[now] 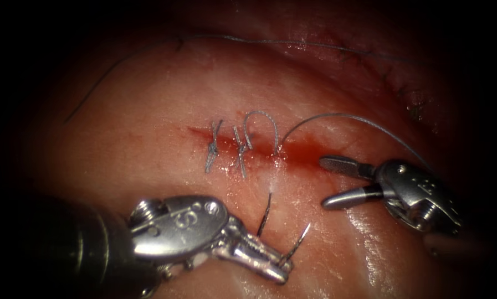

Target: Wound Closure

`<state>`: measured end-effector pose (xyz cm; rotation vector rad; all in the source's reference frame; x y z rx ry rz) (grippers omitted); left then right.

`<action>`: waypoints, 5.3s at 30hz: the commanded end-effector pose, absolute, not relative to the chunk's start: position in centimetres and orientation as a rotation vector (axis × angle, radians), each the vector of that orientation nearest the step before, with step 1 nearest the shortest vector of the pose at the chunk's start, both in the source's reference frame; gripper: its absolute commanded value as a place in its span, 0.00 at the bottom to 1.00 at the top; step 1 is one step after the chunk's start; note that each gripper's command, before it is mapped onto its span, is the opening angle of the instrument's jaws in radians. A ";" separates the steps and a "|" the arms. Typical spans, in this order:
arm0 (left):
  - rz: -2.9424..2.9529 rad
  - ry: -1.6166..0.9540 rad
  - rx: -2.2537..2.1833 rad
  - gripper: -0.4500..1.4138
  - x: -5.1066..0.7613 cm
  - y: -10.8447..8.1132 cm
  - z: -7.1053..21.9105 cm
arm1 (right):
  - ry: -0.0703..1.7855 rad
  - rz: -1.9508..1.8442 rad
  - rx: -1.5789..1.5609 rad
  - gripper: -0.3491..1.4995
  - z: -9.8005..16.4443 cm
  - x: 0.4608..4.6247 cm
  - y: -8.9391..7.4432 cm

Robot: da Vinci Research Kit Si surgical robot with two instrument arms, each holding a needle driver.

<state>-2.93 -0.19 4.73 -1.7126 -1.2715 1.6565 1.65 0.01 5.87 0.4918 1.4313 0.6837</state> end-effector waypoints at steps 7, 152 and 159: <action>1.856 -0.912 -2.078 0.00 -2.78 0.3 4.1 | 1.438 0.687 0.496 0.91 5.8 1.73 -0.1; 1.951 -0.231 -2.087 0.00 -1.59 0.4 4.5 | 1.281 0.336 0.041 0.00 5.0 2.17 -1.1; 1.950 -0.280 -2.128 0.00 -1.72 0.3 4.4 | 1.357 0.306 0.091 0.00 3.6 1.91 -1.8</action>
